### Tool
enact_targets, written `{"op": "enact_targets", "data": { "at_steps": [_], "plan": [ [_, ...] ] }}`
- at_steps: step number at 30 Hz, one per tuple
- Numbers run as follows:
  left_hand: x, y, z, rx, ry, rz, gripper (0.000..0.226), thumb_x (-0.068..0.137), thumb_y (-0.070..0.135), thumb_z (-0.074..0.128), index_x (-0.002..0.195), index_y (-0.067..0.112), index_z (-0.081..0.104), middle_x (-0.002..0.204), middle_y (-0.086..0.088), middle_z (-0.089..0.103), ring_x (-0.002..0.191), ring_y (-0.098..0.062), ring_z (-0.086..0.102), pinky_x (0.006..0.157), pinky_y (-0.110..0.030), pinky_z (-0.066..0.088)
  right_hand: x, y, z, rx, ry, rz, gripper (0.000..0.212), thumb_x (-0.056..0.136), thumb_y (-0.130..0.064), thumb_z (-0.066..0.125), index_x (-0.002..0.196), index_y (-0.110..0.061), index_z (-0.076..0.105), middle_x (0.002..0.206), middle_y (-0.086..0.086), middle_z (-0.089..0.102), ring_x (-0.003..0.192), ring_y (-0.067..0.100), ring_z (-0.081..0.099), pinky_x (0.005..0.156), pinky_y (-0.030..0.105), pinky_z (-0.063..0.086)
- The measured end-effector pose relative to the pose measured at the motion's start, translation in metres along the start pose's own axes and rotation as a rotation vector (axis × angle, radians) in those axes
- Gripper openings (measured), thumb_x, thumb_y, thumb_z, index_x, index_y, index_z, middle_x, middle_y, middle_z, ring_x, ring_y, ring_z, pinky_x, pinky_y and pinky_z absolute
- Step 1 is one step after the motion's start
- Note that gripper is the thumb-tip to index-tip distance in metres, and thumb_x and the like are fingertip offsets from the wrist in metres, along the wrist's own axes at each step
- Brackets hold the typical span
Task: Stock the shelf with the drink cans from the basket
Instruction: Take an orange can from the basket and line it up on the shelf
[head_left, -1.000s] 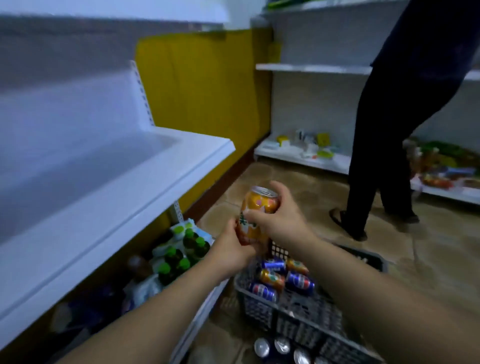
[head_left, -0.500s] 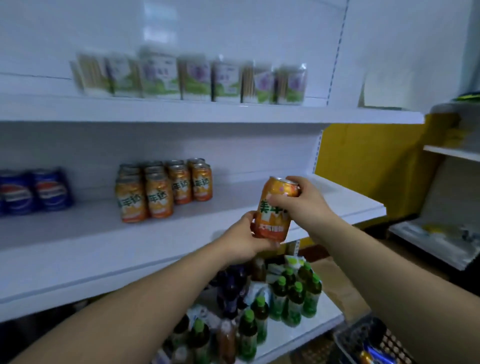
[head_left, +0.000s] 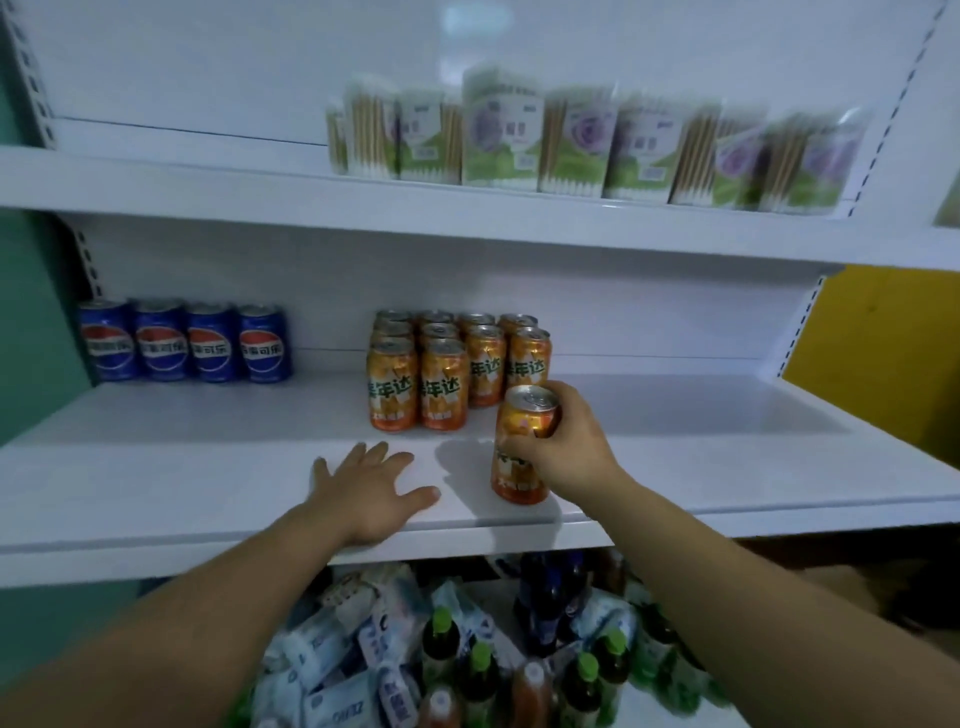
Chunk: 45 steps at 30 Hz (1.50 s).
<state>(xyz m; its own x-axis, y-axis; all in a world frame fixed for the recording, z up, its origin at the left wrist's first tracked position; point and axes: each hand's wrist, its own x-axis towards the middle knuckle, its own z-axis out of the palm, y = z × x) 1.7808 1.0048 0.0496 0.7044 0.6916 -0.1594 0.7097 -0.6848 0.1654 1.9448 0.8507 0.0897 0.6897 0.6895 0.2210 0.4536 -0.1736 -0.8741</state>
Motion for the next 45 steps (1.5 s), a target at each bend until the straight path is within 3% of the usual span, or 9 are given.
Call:
{"op": "enact_targets", "data": {
  "at_steps": [2,9,16,24,27,31,33,38,45],
  "plan": [
    [0.004,0.000,0.004,0.010,0.025,-0.006,0.083,0.080,0.082,0.023,0.150,0.039,0.011,0.161,0.006,-0.001,0.148,-0.017,-0.004,0.115,-0.056,-0.002,0.016,0.004,0.005,-0.059,-0.009,-0.038,0.070,0.073,-0.025,0.080,0.132,-0.028,0.042,0.120,-0.002,0.042,0.106,0.018,0.051,0.097,0.039,0.048],
    [0.007,-0.002,0.008,0.008,0.063,-0.005,0.081,0.081,0.080,0.026,0.150,0.040,0.013,0.161,0.007,0.002,0.147,-0.014,-0.002,0.116,-0.053,-0.003,0.069,0.020,0.025,-0.119,0.018,-0.122,0.068,0.075,-0.037,0.077,0.134,-0.032,0.042,0.126,-0.001,0.058,0.112,0.024,0.058,0.095,0.046,0.051],
    [0.009,-0.003,0.010,0.018,0.066,-0.003,0.081,0.081,0.080,0.023,0.150,0.040,0.010,0.161,0.009,-0.001,0.147,-0.012,-0.005,0.116,-0.053,-0.005,0.105,0.033,0.046,-0.108,0.064,-0.116,0.065,0.086,-0.037,0.067,0.142,-0.033,0.035,0.134,0.000,0.054,0.117,0.025,0.054,0.092,0.034,0.043],
    [0.010,-0.004,0.012,0.017,0.058,-0.008,0.081,0.081,0.080,0.024,0.150,0.039,0.009,0.161,0.009,-0.001,0.147,-0.012,-0.005,0.116,-0.053,-0.005,0.108,0.036,0.062,-0.093,0.124,-0.094,0.069,0.087,-0.039,0.065,0.146,-0.028,0.030,0.136,0.003,0.054,0.119,0.027,0.054,0.095,0.036,0.044],
    [0.010,-0.003,0.008,0.004,0.039,-0.007,0.080,0.082,0.079,0.025,0.150,0.040,0.010,0.161,0.008,0.000,0.147,-0.013,-0.005,0.116,-0.053,-0.005,0.102,0.027,0.050,-0.090,0.020,-0.053,0.074,0.083,-0.038,0.069,0.146,-0.029,0.030,0.136,0.001,0.054,0.120,0.024,0.053,0.099,0.037,0.044],
    [0.010,-0.002,0.002,0.012,-0.037,-0.010,0.081,0.083,0.078,0.026,0.151,0.038,0.007,0.161,0.006,-0.004,0.147,-0.016,-0.007,0.116,-0.055,-0.005,0.080,0.014,0.004,-0.270,-0.045,-0.071,0.055,0.082,-0.045,0.067,0.130,-0.022,0.054,0.125,0.005,0.061,0.115,0.027,0.057,0.087,0.031,0.044],
    [0.011,0.000,-0.005,0.010,-0.073,-0.004,0.084,0.083,0.077,0.031,0.152,0.033,0.010,0.161,0.002,0.000,0.148,-0.019,-0.002,0.117,-0.053,0.000,0.067,0.010,-0.027,-0.433,-0.067,-0.005,0.065,0.088,-0.048,0.063,0.141,-0.014,0.045,0.141,0.011,0.050,0.126,0.030,0.049,0.096,0.035,0.041],
    [0.007,0.061,-0.024,-0.133,-0.092,0.246,0.083,0.081,0.063,0.057,0.147,0.021,0.030,0.155,-0.001,0.028,0.137,-0.019,0.036,0.111,-0.038,0.033,0.018,0.012,-0.111,-0.684,-0.104,0.208,0.075,0.091,-0.054,0.055,0.151,-0.017,0.028,0.151,0.010,0.038,0.131,0.031,0.043,0.102,0.036,0.037],
    [-0.062,0.226,-0.013,0.018,-0.119,0.776,0.070,0.086,0.056,0.057,0.145,0.024,0.034,0.151,-0.001,0.033,0.134,-0.023,0.037,0.111,-0.038,0.033,-0.107,0.024,-0.221,-0.855,0.081,0.432,0.074,0.093,-0.055,0.051,0.151,-0.016,0.027,0.146,0.008,0.044,0.121,0.027,0.051,0.094,0.035,0.043]
  ]
}}
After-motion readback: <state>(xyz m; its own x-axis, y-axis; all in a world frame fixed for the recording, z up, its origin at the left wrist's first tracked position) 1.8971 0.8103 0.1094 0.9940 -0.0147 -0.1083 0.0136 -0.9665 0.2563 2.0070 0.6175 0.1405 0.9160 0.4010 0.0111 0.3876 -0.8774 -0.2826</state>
